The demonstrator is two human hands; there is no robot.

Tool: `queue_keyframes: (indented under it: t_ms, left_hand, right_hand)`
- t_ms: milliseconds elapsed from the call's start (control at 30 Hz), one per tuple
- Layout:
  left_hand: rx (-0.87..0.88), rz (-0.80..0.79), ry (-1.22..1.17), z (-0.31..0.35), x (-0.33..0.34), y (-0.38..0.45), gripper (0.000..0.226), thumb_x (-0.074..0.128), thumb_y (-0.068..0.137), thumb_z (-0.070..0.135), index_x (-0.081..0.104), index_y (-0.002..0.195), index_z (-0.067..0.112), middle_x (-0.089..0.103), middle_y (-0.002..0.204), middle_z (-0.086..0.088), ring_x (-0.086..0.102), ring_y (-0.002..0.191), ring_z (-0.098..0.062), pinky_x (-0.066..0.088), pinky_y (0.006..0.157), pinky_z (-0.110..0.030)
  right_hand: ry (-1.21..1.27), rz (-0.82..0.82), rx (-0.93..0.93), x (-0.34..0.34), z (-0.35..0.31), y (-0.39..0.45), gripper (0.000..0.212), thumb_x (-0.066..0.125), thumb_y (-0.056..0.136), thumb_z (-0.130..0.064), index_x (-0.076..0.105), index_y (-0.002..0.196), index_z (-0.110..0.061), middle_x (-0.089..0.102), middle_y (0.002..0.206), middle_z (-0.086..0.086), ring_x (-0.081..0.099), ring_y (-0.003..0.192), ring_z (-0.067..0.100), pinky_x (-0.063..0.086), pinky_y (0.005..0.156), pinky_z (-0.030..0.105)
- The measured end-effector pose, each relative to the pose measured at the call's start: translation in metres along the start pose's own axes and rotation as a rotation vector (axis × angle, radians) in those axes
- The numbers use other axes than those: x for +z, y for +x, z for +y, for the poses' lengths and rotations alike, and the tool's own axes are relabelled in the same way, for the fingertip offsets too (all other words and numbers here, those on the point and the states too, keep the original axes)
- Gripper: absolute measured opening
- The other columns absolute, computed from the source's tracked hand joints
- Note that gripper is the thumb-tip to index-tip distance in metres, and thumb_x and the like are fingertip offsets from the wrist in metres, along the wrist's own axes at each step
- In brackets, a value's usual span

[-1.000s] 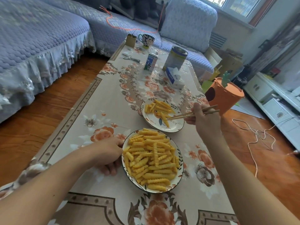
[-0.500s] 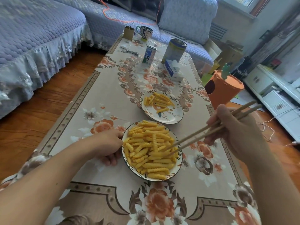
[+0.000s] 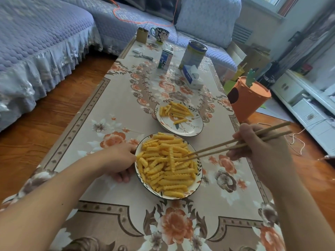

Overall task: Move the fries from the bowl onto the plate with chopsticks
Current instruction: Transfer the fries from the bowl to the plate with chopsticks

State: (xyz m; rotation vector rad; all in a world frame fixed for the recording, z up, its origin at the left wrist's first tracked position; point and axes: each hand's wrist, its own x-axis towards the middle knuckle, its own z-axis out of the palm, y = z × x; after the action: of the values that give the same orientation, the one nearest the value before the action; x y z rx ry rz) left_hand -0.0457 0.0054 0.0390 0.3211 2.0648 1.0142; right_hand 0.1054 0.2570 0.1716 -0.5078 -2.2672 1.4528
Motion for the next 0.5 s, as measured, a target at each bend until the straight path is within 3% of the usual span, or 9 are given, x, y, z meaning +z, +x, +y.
queue_keyframes:
  t_ms: [133,267,500]
  left_hand:
    - [-0.005,-0.008,0.011,0.001,-0.001,0.0,0.018,0.05,0.102,0.022,0.067,0.108,0.019,0.069,0.077,-0.01,0.07,0.056,-0.022,0.06,0.056,-0.035]
    - [0.005,-0.022,-0.005,0.0,-0.001,-0.001,0.018,0.051,0.102,0.024,0.068,0.106,0.019,0.068,0.078,-0.011,0.069,0.057,-0.022,0.058,0.055,-0.032]
    - [-0.007,-0.023,-0.007,-0.002,-0.001,0.003,0.017,0.053,0.1,0.023,0.069,0.106,0.018,0.068,0.074,-0.009,0.069,0.055,-0.023,0.059,0.055,-0.035]
  right_hand:
    - [0.033,-0.029,0.045,0.025,0.005,0.001,0.039,0.057,0.091,-0.036,0.065,0.086,0.002,0.071,0.064,0.018,0.073,0.057,0.033,0.063,0.054,0.035]
    - [-0.041,-0.011,-0.009,0.023,-0.001,0.004,0.037,0.051,0.103,-0.027,0.065,0.085,0.002,0.069,0.062,0.02,0.072,0.055,0.033,0.063,0.053,0.037]
    - [-0.115,-0.081,-0.029,0.005,-0.008,0.019,0.027,0.058,0.099,-0.02,0.071,0.084,-0.002,0.068,0.063,0.019,0.07,0.053,0.031,0.062,0.054,0.033]
